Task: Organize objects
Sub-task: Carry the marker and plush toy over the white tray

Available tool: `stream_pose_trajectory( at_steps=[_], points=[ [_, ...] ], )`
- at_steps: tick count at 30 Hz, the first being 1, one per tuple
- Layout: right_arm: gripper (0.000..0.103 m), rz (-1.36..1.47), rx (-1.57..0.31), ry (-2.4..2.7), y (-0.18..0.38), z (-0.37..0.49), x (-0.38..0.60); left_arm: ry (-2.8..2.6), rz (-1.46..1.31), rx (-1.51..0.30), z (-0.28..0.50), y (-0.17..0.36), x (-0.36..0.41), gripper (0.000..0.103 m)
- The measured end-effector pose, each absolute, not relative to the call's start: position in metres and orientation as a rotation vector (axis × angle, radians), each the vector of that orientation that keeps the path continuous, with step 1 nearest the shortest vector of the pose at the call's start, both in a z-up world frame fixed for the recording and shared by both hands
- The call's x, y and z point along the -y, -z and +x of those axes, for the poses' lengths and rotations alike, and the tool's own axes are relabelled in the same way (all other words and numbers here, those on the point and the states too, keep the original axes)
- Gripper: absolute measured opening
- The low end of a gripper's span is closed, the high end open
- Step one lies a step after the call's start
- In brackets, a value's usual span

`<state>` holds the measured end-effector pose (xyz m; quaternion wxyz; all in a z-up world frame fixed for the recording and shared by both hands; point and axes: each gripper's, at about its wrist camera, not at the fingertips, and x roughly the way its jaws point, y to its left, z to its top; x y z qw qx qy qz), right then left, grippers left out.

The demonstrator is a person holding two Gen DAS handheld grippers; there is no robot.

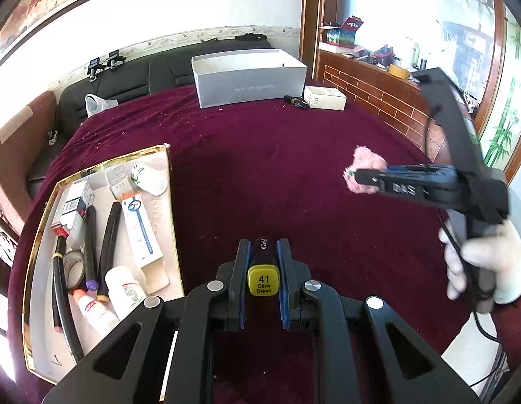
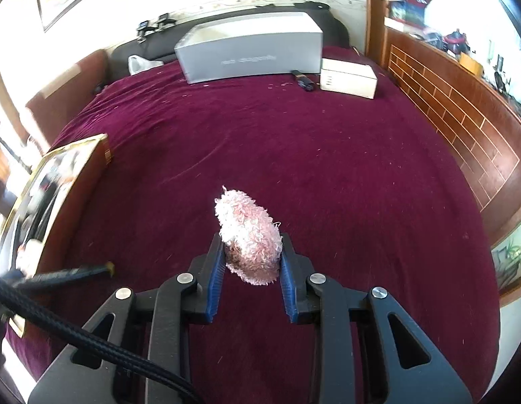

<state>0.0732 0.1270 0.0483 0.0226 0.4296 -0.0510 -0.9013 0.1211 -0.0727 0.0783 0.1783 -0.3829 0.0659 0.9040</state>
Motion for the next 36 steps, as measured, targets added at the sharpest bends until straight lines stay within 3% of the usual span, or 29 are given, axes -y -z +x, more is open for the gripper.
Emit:
stream_pose_trajectory(
  at_steps=[18,24,36],
  points=[
    [0.027,1.213,0.111,2.597,-0.090,0.114,-0.049,-2.604,-1.078,-0.072,0.136,-0.080,0.135,0.012],
    [0.027,1.174,0.071,2.518,-0.101,0.111,-0.008,-2.565,-1.095,0.049,0.135,-0.083,0.166,0.013],
    [0.027,1.129,0.018,2.418,-0.107,0.096,0.056,-2.607,-0.942,0.189,0.148,-0.121,0.227,0.012]
  ],
)
